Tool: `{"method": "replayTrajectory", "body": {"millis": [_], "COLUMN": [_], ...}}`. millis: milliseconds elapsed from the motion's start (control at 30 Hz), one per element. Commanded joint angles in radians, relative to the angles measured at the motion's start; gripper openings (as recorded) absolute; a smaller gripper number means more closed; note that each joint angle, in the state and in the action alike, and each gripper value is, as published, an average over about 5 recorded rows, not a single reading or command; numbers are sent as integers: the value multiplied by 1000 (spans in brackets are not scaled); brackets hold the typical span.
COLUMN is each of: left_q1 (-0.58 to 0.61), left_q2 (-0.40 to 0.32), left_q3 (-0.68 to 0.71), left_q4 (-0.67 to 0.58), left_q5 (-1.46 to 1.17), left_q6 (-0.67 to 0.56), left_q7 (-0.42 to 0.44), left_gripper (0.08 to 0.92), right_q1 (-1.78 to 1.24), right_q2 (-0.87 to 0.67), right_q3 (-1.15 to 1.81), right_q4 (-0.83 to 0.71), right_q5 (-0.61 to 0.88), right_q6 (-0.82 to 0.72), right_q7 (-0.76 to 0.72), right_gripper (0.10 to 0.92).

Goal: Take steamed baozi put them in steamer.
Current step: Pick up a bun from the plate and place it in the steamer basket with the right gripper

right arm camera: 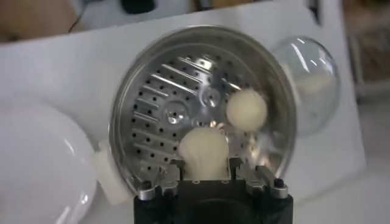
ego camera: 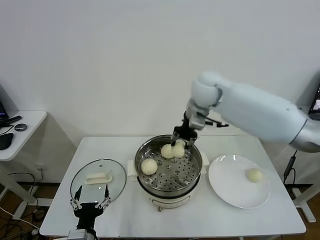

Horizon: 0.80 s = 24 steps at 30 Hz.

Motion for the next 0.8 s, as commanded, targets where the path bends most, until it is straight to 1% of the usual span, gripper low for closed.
{"method": "replayTrajectory", "body": {"millis": [33, 133, 800], "left_q1": [4, 4, -13], "left_q2": [-1, -2, -2], "left_q3": [2, 2, -6], "left_q4": [-9, -8, 5], "left_q5": [0, -1, -13], "left_q6": [-1, 0, 3], "left_q7": [0, 0, 4], "left_gripper": [823, 823, 823], "right_q1": [-61, -85, -146], "right_q2": [75, 87, 126], "right_q3": [-47, -42, -74], "right_q4": [93, 81, 40], "right_q5": [-170, -191, -170], "right_q6": [195, 195, 194], "right_q7": [12, 12, 4], "right_gripper": [458, 456, 458]}}
